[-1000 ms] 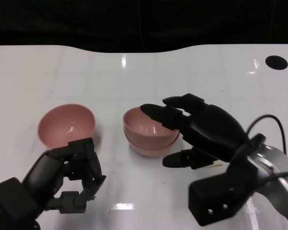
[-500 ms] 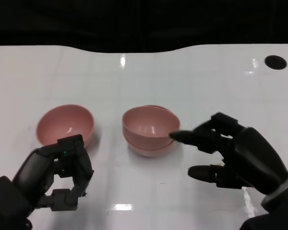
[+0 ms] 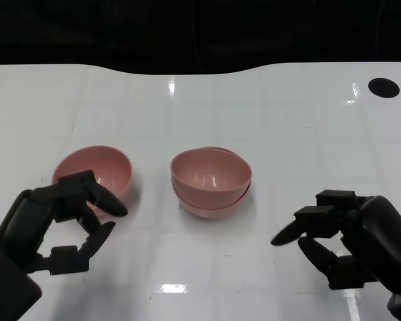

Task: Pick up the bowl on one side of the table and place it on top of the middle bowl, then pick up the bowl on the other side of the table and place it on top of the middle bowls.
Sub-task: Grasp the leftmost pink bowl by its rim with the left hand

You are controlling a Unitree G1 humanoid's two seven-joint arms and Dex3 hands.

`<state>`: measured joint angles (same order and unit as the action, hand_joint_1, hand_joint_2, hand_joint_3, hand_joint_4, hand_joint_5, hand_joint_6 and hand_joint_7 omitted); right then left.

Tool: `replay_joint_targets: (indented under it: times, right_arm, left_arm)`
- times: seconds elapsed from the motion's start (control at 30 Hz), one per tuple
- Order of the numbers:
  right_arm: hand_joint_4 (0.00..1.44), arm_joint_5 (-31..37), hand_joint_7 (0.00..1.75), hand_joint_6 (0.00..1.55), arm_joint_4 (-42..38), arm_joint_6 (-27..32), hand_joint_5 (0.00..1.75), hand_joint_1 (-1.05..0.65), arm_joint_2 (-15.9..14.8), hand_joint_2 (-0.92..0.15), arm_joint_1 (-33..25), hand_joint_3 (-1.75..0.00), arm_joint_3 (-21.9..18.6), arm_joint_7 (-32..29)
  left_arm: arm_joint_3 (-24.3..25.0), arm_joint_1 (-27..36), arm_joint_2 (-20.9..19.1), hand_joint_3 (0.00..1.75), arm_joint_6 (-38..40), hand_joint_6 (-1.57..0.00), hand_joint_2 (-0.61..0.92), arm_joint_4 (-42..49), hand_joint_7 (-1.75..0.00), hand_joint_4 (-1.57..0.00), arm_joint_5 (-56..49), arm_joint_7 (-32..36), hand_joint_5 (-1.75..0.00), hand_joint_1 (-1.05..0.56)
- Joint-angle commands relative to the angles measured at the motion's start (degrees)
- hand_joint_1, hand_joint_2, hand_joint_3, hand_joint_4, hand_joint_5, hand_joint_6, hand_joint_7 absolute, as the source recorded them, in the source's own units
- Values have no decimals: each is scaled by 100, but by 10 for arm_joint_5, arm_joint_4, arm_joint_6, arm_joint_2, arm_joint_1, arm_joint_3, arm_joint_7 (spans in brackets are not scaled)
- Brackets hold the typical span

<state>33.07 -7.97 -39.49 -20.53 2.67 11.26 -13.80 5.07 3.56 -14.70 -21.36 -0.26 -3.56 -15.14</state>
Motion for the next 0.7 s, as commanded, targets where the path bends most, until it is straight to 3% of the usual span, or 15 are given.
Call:
replay_joint_targets:
  times: [0.03, 0.13, 0.23, 0.3, 0.6, 0.7]
  right_arm:
    - [93, -7, 118, 95, -6, 5, 172, -4, -4, -25, -4, -154, -11, 2]
    - [96, -12, 141, 90, -16, 9, 174, -5, -2, -20, 1, -160, -10, 6]
    - [97, -14, 146, 88, -18, 17, 175, -5, 0, -19, 2, -162, -10, 10]
    - [100, -16, 156, 85, -19, 27, 175, -6, 4, -16, 4, -165, -10, 17]
    - [101, -21, 160, 83, -17, 34, 175, -6, 5, -14, 4, -166, -9, 22]
    - [100, -18, 161, 82, -10, 51, 175, -7, 6, -13, 2, -165, -6, 33]
  left_arm:
    - [6, -1, -26, 34, 5, -70, 86, -22, -61, -59, -34, 15, -113, -22]
    - [5, -4, -43, 19, 12, -67, 91, -37, -45, -55, -70, 22, -102, -26]
    - [3, -5, -50, 17, 34, -66, 92, -59, -41, -54, -91, 25, -99, -28]
    - [2, -10, -61, 7, 62, -60, 92, -87, -24, -42, -122, 24, -88, -36]
    - [-3, -12, -68, 3, 89, -61, 92, -107, -12, -37, -137, 26, -81, -39]
    - [-46, -48, -114, 1, 156, -43, 92, -121, -2, -24, -298, 14, -64, -56]
